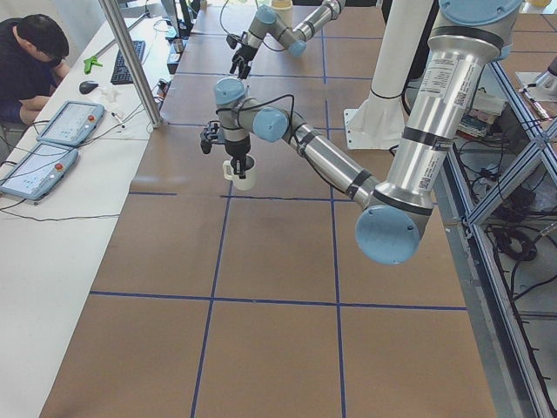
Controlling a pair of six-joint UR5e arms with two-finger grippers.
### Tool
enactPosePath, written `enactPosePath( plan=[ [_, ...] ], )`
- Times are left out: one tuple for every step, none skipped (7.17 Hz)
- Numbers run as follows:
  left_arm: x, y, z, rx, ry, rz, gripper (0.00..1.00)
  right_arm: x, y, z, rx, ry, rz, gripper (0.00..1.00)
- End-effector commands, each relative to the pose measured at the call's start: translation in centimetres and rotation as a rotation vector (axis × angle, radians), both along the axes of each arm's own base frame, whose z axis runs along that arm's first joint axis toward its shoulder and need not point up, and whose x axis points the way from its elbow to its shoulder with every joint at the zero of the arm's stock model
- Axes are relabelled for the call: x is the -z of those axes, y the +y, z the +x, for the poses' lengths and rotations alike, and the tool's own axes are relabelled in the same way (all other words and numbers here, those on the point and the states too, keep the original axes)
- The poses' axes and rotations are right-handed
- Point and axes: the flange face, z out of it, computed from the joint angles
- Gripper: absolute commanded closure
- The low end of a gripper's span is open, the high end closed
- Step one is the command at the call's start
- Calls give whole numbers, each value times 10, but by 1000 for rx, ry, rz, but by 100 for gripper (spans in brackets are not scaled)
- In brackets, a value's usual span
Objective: Left arm hands cup to right arm to dump lemon
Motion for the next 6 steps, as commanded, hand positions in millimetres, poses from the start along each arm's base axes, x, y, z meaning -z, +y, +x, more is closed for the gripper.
enactPosePath(
  plan=[
    [-70, 41, -21, -4, -35, -62, 100, -57, -24, 95, 114, -60, -190, 0],
    [-89, 49, -25, 1, -31, -64, 100, -89, -27, 144, 79, -62, -242, 0],
    [-115, 60, -29, -5, -42, -77, 99, -120, -18, 173, 63, -41, -260, 0],
    [-138, 62, -30, -1, -23, -55, 99, -153, -9, 207, 113, -18, -250, 0],
    [-154, 59, -28, 0, -14, -45, 98, -179, -2, 239, 142, -7, -239, 0],
    [-162, 57, -25, -3, -11, -39, 94, -201, 6, 263, 149, 4, -244, 0]
  ],
)
